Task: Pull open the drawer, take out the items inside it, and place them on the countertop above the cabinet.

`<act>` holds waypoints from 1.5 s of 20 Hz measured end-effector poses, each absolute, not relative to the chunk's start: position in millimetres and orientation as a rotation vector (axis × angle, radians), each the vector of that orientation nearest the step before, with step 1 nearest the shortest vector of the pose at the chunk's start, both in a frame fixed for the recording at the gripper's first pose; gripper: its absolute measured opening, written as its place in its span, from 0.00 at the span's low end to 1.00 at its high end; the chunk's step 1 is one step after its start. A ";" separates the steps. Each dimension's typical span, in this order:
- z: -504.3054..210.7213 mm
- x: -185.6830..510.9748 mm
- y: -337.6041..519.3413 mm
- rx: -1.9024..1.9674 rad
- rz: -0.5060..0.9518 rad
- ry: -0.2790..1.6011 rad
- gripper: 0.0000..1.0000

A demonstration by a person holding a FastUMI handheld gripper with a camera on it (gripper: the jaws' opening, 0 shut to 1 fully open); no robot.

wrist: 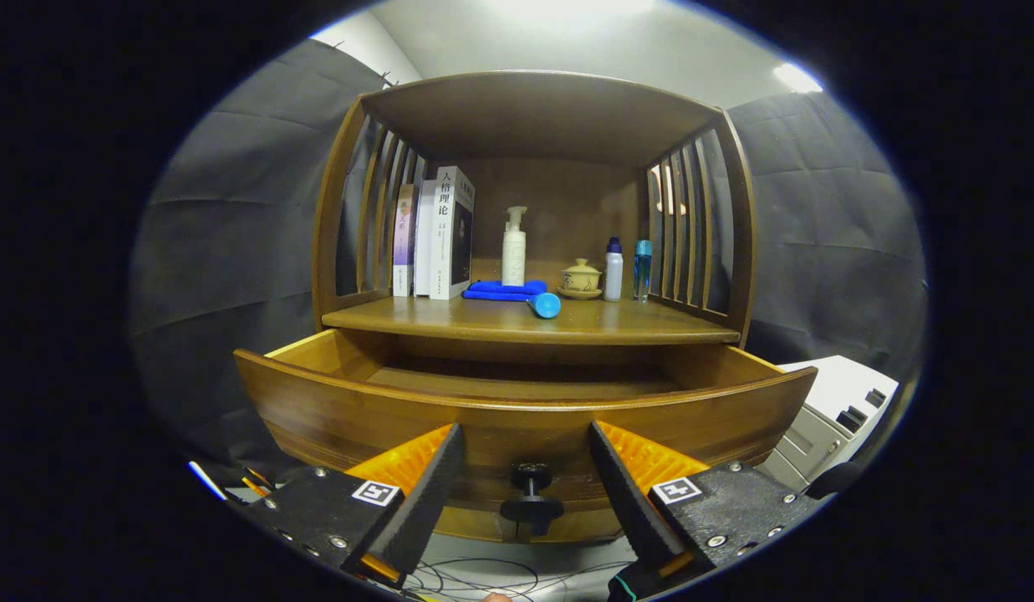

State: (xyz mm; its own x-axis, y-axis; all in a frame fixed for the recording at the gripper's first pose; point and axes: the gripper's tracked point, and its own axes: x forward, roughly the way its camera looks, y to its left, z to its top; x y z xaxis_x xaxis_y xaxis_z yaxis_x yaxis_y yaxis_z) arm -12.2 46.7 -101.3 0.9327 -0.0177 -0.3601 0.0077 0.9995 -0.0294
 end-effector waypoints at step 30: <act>-53.3 100.9 38.5 0.061 0.039 0.267 0.93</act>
